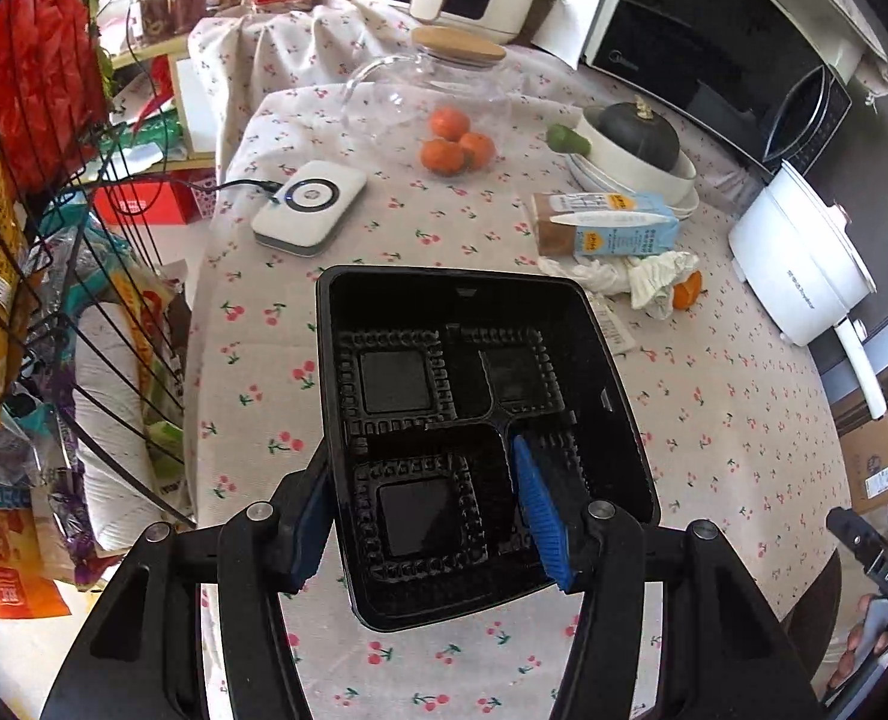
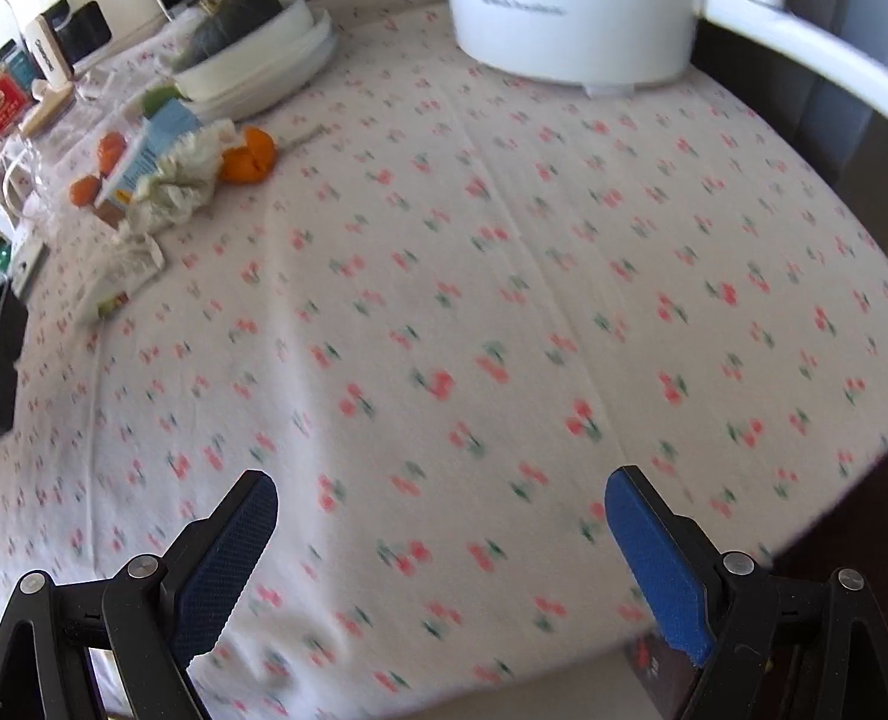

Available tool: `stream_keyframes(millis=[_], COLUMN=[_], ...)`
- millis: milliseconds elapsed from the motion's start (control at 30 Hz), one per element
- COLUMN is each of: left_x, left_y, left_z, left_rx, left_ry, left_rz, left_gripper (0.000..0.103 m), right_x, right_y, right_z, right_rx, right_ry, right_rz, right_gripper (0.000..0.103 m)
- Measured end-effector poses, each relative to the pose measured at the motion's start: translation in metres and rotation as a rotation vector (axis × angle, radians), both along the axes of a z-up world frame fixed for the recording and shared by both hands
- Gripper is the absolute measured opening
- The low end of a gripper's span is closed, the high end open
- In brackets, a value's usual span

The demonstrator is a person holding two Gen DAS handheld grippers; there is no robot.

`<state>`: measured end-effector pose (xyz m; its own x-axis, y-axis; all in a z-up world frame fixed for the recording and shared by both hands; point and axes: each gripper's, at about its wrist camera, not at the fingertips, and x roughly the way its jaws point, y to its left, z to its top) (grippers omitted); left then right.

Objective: Collect trash
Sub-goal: 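Grasp the white paper packet with the right tool while the left tool holds the tray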

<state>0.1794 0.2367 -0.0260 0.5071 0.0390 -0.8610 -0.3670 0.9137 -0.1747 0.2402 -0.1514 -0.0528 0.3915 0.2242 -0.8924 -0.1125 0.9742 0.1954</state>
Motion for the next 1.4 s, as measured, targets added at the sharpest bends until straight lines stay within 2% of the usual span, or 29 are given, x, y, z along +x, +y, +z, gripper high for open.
stream_keyframes(millis=[200,333,400,567,733,867,1033,1133,1233,1300,1333,1400], left_x=[0.002,0.005,0.007,0.010,0.011,0.013,0.014,0.014,0.014,0.015,0.015,0.016], left_y=[0.025,0.032,0.035,0.042,0.045,0.046,0.047,0.047,0.045,0.043,0.042,0.040], left_z=[-0.007,-0.010,-0.013,-0.025,-0.035,-0.041,-0.047,-0.047,-0.047,-0.046,-0.046,-0.045], left_rx=[0.020,0.065,0.088,0.074,0.067,0.066,0.047,0.048,0.050,0.051,0.051,0.050], left_ry=[0.009,0.011,0.019,0.042,0.066,0.083,0.096,0.095,0.095,0.095,0.095,0.094], left_rz=[0.034,0.036,0.036,0.036,0.036,0.036,0.041,0.042,0.039,0.035,0.032,0.024], left_gripper=[0.059,0.059,0.059,0.059,0.059,0.059,0.059,0.059,0.059,0.059,0.059,0.059], right_x=[0.039,0.059,0.064,0.067,0.084,0.098,0.111,0.109,0.101,0.096,0.095,0.094], right_y=[0.063,0.106,0.126,0.171,0.196,0.215,0.233,0.236,0.239,0.239,0.237,0.230], right_z=[-0.003,-0.015,-0.024,-0.046,-0.056,-0.057,-0.073,-0.080,-0.079,-0.077,-0.076,-0.074], right_rx=[0.052,0.073,0.101,0.185,0.211,0.193,0.087,0.061,0.018,-0.001,-0.010,0.034], right_ry=[-0.056,-0.077,-0.069,-0.034,-0.032,-0.054,-0.048,-0.072,-0.107,-0.120,-0.126,-0.110], right_rz=[0.029,0.053,0.062,0.125,0.103,0.107,0.128,0.154,0.193,0.218,0.230,0.242], right_gripper=[0.092,0.092,0.092,0.092,0.092,0.092,0.092,0.086,0.074,0.065,0.050,0.043])
